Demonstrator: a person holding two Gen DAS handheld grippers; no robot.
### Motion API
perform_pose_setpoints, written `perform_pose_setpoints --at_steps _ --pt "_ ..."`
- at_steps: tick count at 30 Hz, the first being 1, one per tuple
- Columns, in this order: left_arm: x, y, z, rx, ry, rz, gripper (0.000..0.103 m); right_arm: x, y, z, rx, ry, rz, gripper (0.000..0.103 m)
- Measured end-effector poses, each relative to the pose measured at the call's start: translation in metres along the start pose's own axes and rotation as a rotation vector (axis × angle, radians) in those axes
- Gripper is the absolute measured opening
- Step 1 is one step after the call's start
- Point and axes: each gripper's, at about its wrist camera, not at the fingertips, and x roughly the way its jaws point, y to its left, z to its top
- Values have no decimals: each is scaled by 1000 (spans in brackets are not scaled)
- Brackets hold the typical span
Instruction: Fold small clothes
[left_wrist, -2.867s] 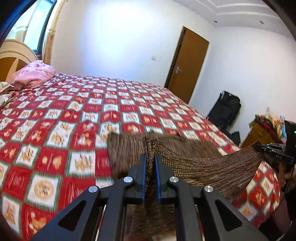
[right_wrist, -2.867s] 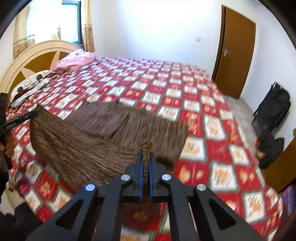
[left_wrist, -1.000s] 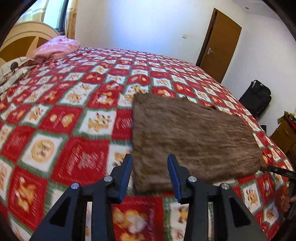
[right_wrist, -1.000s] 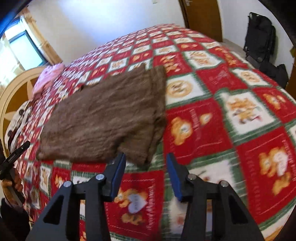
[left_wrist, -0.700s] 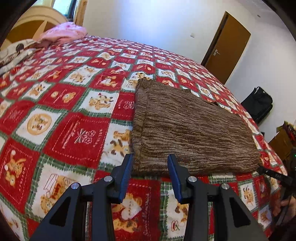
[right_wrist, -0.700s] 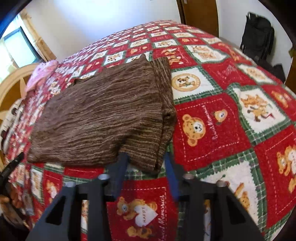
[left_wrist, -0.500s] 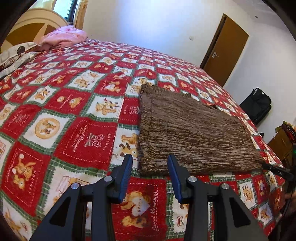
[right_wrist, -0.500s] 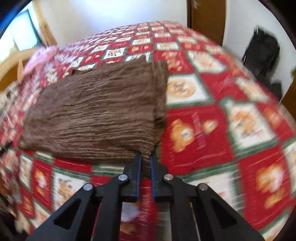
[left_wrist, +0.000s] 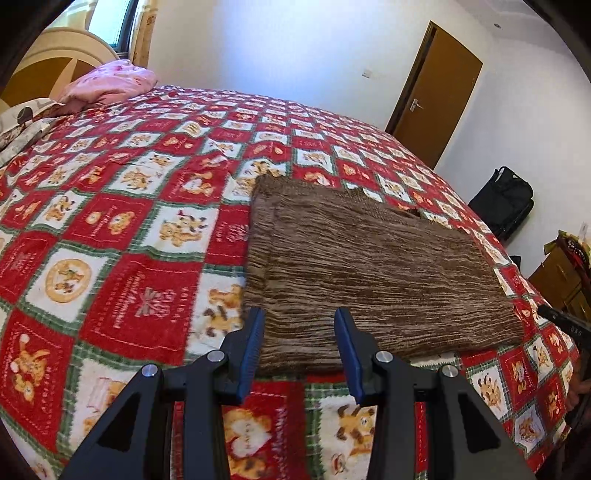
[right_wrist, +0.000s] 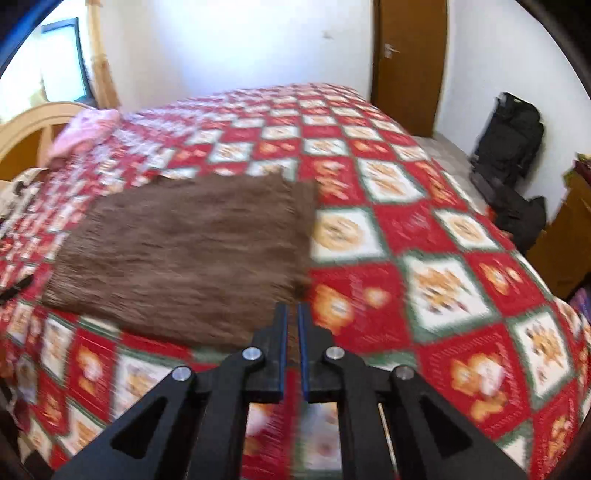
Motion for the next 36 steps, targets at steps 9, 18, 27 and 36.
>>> perform_pose_setpoints --at_steps 9,18,27,36 --pt "10 25 -21 20 80 151 41 70 19 -11 -11 168 -26 6" --pt "-20 42 -22 -105 -21 110 41 26 22 -3 42 47 91 26" --pt "11 25 -26 -398 -2 -42 49 42 114 -2 -79 37 240 30" --pt "6 16 -41 -559 -42 -2 60 38 112 -11 -77 61 261 30"
